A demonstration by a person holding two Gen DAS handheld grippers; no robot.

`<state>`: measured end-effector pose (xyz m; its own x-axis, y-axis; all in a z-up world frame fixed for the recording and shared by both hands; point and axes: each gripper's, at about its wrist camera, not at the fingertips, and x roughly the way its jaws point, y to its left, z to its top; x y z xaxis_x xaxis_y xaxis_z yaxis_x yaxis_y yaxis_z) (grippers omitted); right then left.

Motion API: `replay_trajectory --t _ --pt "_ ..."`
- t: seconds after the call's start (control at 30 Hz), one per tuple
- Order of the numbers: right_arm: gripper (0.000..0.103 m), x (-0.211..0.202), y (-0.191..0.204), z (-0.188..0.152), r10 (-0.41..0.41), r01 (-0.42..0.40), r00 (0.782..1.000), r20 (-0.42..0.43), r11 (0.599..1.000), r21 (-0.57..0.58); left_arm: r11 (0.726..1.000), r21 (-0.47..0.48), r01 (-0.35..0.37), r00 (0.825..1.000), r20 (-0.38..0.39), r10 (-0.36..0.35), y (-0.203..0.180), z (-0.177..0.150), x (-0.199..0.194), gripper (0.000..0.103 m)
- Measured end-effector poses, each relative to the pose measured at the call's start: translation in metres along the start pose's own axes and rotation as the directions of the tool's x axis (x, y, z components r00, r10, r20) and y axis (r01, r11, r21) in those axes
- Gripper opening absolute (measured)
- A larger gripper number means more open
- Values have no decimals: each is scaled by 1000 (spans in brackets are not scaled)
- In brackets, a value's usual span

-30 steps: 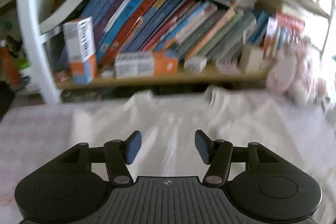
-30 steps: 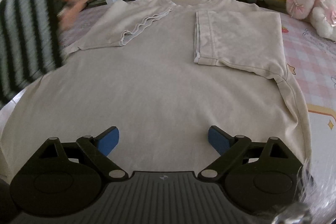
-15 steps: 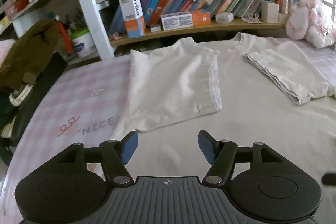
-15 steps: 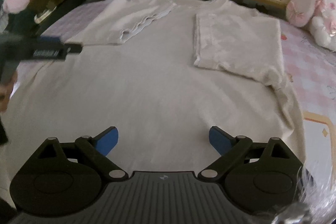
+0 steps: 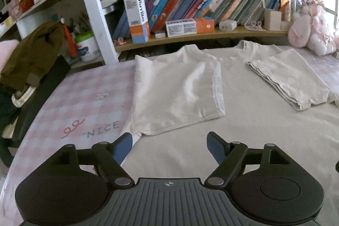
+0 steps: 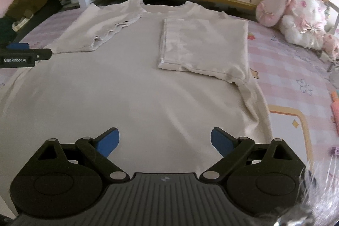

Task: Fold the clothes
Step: 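Open the left gripper and lift it off the folded side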

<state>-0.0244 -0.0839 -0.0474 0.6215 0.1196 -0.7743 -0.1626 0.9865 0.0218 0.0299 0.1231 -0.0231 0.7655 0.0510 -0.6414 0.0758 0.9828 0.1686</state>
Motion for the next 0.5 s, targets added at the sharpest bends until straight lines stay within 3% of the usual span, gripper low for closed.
replay_trajectory --t 0.37,0.5 --pt "96 7 2 -12 -22 23 998 -55 1000 8 993 93 75 997 19 -77 -27 15 29 76" --pt "96 7 4 -13 -26 27 998 -53 1000 13 986 129 104 994 27 -108 -39 21 41 50"
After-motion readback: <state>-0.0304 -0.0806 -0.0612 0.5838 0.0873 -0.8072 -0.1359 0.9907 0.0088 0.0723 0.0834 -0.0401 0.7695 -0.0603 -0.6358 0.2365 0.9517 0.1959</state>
